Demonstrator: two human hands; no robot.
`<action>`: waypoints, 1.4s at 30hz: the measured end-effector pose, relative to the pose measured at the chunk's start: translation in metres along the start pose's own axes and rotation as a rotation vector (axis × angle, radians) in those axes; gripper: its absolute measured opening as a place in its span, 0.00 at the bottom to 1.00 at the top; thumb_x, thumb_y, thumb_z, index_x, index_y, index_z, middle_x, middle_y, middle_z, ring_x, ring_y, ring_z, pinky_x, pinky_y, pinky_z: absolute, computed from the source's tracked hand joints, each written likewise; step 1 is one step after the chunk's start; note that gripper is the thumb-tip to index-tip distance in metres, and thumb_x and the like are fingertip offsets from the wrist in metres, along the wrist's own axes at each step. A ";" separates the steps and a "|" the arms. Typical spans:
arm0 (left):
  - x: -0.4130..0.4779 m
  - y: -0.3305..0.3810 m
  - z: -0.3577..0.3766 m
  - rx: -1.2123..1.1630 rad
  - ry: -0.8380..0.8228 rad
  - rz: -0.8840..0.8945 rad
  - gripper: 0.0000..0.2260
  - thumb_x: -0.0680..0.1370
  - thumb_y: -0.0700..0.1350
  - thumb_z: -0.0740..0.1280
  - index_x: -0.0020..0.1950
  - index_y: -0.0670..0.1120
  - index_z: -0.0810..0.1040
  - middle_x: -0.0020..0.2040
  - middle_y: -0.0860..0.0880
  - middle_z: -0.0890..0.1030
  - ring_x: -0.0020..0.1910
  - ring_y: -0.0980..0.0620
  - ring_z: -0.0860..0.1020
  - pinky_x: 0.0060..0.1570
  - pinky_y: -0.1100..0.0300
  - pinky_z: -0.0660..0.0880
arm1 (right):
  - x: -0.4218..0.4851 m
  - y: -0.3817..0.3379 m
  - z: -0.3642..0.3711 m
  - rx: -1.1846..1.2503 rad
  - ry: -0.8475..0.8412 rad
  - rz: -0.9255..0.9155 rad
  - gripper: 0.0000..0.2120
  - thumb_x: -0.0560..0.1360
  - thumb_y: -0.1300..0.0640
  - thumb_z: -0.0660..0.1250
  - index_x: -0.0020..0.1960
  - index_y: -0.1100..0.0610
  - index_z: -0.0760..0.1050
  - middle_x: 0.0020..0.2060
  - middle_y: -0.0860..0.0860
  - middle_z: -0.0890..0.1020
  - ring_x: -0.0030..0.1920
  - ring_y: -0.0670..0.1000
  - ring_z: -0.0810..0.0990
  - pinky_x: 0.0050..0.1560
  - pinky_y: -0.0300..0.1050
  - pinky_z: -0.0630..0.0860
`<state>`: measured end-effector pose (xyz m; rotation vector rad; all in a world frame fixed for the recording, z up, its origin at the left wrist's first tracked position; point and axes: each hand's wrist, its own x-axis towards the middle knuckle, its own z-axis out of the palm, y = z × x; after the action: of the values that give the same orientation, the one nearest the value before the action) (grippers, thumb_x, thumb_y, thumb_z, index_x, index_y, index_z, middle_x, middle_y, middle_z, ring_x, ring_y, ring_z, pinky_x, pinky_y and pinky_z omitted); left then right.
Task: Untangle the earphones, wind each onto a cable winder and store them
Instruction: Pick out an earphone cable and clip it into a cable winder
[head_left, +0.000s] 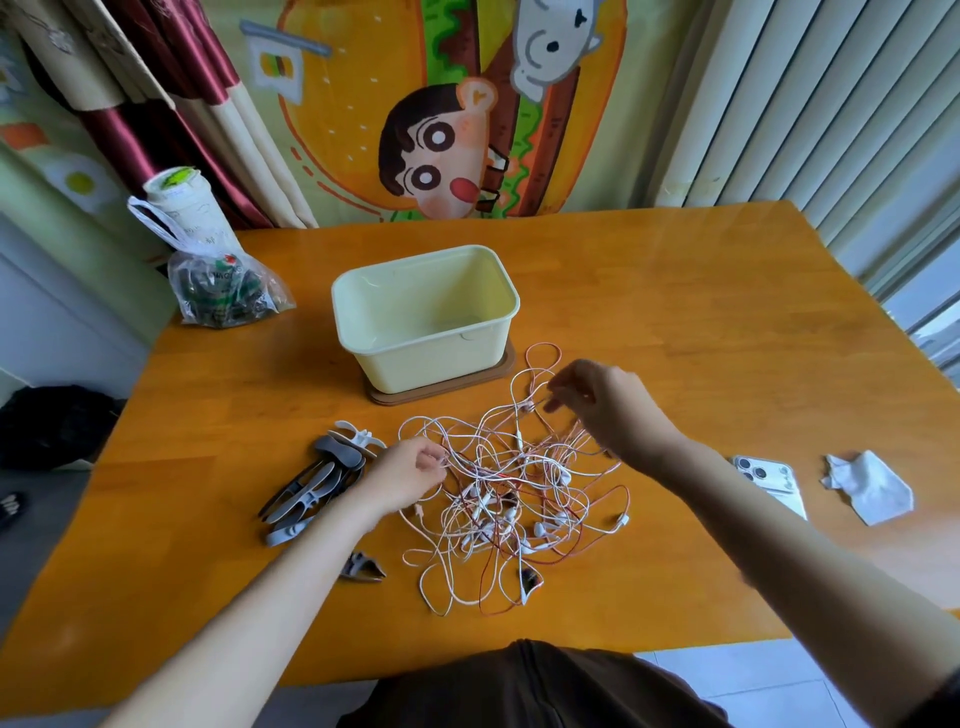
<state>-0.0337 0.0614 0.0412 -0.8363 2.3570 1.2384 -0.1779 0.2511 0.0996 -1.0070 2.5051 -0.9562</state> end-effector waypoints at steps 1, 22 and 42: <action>0.000 0.003 0.000 0.020 0.028 0.038 0.17 0.78 0.40 0.66 0.67 0.48 0.71 0.63 0.50 0.75 0.62 0.52 0.74 0.58 0.61 0.70 | 0.000 -0.003 0.003 -0.016 -0.014 -0.026 0.05 0.79 0.60 0.63 0.50 0.58 0.77 0.42 0.49 0.84 0.29 0.34 0.75 0.30 0.30 0.69; 0.013 -0.004 -0.027 -0.410 0.453 0.006 0.16 0.84 0.43 0.54 0.40 0.45 0.76 0.28 0.49 0.65 0.27 0.51 0.66 0.39 0.56 0.69 | 0.006 0.031 -0.020 0.102 -0.223 0.139 0.14 0.74 0.49 0.68 0.35 0.56 0.77 0.27 0.48 0.76 0.29 0.45 0.73 0.31 0.36 0.67; -0.023 0.082 -0.014 -0.448 0.142 0.440 0.13 0.80 0.38 0.61 0.61 0.52 0.76 0.28 0.58 0.70 0.28 0.64 0.69 0.31 0.65 0.66 | 0.011 -0.041 0.001 -0.030 0.023 -0.094 0.10 0.74 0.49 0.69 0.42 0.56 0.79 0.32 0.49 0.78 0.30 0.45 0.72 0.33 0.42 0.68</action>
<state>-0.0695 0.0942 0.1124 -0.5494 2.4982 1.9982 -0.1644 0.2206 0.1258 -1.1388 2.5170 -0.9647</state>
